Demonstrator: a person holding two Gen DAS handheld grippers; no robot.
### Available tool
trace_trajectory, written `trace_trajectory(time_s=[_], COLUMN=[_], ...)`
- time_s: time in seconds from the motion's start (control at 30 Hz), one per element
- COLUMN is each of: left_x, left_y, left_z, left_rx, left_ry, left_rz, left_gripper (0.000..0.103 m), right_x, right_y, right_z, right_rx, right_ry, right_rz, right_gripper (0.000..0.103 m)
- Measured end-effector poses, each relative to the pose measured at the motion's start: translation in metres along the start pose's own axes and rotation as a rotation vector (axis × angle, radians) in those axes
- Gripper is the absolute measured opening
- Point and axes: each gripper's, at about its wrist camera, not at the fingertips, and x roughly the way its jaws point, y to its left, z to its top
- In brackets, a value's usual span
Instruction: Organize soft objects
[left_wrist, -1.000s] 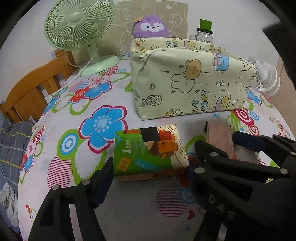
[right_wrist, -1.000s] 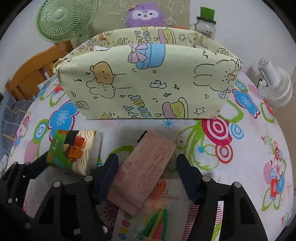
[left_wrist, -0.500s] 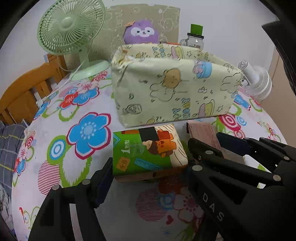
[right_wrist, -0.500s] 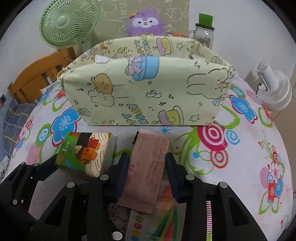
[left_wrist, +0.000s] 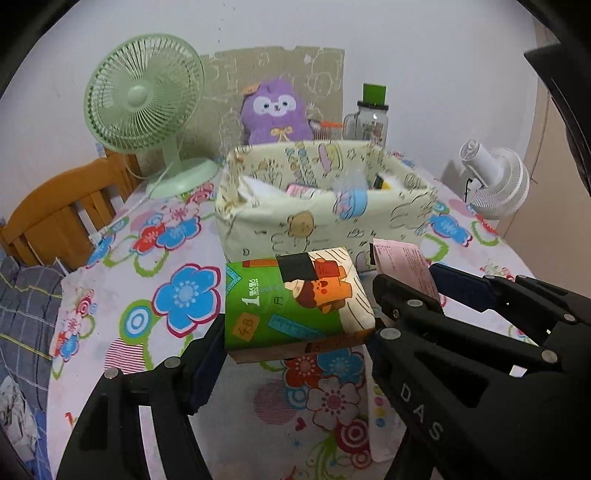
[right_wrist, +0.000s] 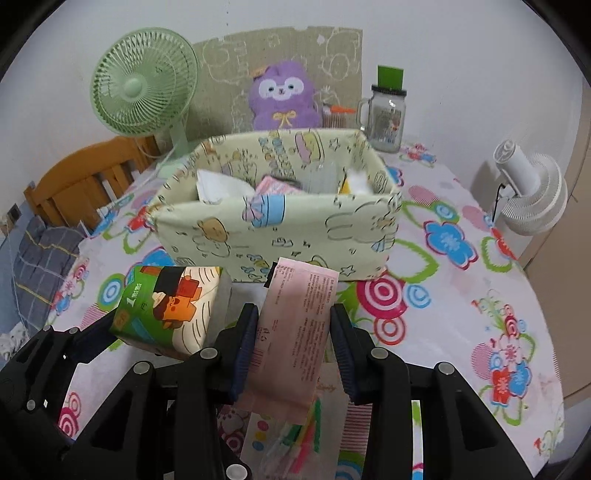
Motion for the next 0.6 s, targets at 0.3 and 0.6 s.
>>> trace_trajectory(time_s=[0.3, 0.6], left_x=[-0.038, -0.070], left_y=[-0.011, -0.025], left_z=[0.005, 0.011], left_rx=[0.011, 0.028], left_ry=[-0.053, -0.091], left_rz=[0.016, 0.032], left_gripper=[0.075, 0.075], right_x=[-0.040, -0.080], right_y=[-0.002, -0.009], right_z=[0.001, 0.003], right_rx=[-0.007, -0.009], right_ry=[-0.057, -0.110], right_rz=[0.007, 0.012], right_gripper=[0.042, 0.042])
